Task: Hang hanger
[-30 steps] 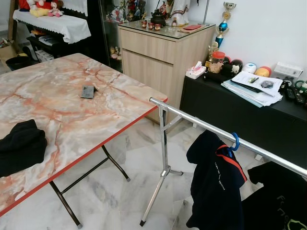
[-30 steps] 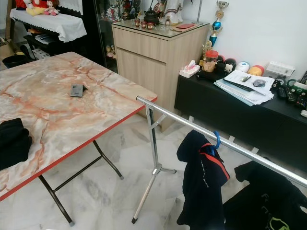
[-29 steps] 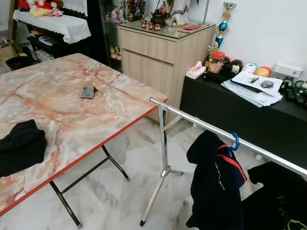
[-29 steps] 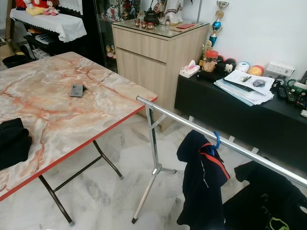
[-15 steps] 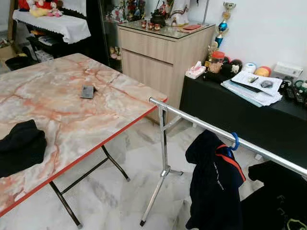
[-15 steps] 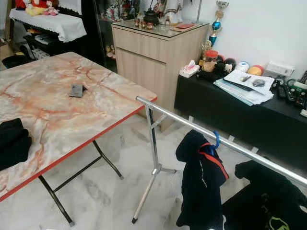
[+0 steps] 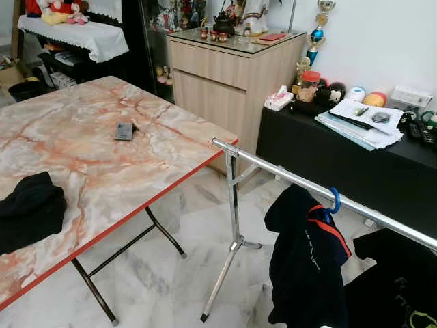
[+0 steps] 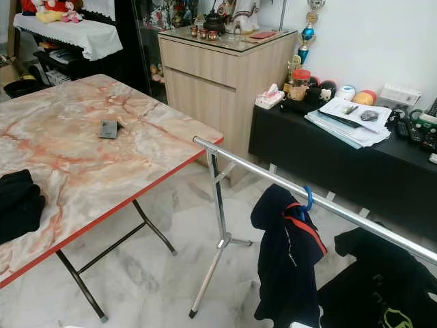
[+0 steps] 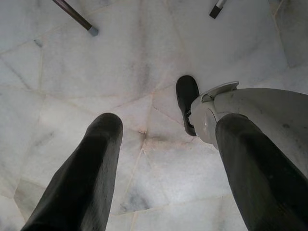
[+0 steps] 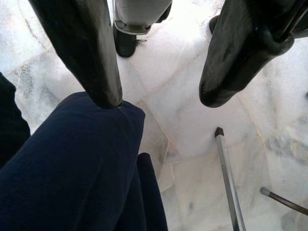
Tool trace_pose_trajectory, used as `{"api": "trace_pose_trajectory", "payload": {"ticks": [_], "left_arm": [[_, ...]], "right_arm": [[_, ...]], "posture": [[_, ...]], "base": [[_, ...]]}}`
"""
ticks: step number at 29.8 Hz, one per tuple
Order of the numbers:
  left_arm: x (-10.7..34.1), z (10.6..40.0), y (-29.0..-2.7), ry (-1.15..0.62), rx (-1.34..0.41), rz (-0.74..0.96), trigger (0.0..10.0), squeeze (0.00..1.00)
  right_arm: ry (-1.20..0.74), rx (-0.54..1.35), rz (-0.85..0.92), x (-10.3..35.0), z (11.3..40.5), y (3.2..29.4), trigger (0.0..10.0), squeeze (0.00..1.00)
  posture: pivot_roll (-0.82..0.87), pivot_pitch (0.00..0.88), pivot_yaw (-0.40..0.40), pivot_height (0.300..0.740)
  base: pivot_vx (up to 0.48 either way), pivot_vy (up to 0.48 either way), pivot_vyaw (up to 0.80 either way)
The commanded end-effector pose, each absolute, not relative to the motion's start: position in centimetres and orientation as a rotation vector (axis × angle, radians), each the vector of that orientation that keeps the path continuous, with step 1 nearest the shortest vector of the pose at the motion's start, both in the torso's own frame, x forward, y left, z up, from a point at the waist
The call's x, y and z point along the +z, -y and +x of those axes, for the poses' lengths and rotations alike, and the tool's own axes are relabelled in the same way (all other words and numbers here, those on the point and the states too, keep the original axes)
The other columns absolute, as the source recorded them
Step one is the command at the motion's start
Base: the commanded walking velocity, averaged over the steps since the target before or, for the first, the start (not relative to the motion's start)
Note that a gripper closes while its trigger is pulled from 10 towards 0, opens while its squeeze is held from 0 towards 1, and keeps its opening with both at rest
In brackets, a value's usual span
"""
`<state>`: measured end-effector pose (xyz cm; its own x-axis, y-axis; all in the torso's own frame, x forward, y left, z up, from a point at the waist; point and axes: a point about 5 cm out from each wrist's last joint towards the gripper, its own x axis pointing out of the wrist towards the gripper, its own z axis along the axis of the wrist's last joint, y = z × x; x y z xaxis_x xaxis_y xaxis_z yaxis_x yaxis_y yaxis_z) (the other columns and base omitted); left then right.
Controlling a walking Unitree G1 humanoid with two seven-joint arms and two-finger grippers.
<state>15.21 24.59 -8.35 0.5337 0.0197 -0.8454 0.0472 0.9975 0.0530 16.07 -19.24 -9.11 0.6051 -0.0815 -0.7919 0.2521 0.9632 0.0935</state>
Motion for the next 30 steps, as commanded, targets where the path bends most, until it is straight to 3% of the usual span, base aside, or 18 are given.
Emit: {"api": "trace_pose_trajectory", "payload": {"ticks": [1, 17, 30], "left_arm": [[-8.4, 14.7, -25.0, -1.024, -0.016, 0.085, 10.0, 0.00], [-8.5, 14.6, -24.9, -1.024, -0.016, 0.081, 10.0, 0.00], [-8.5, 14.7, -24.9, -1.022, -0.017, 0.081, 10.0, 0.00]], "right_arm": [[-0.909, -0.191, 0.207, -9.3, 15.7, 19.1, 10.0, 0.00], [-0.894, -0.181, 0.201, -9.1, 16.0, 19.0, 10.0, 0.00], [-0.766, 0.076, 0.106, -7.5, 19.2, 16.7, 10.0, 0.00]], "posture": [[0.03, 0.000, 0.041, 0.740], [0.03, 0.000, 0.036, 0.740], [0.03, 0.000, 0.032, 0.740]], "base": [[0.000, 0.000, 0.00], [0.000, 0.000, 0.00], [0.000, 0.000, 0.00]]}}
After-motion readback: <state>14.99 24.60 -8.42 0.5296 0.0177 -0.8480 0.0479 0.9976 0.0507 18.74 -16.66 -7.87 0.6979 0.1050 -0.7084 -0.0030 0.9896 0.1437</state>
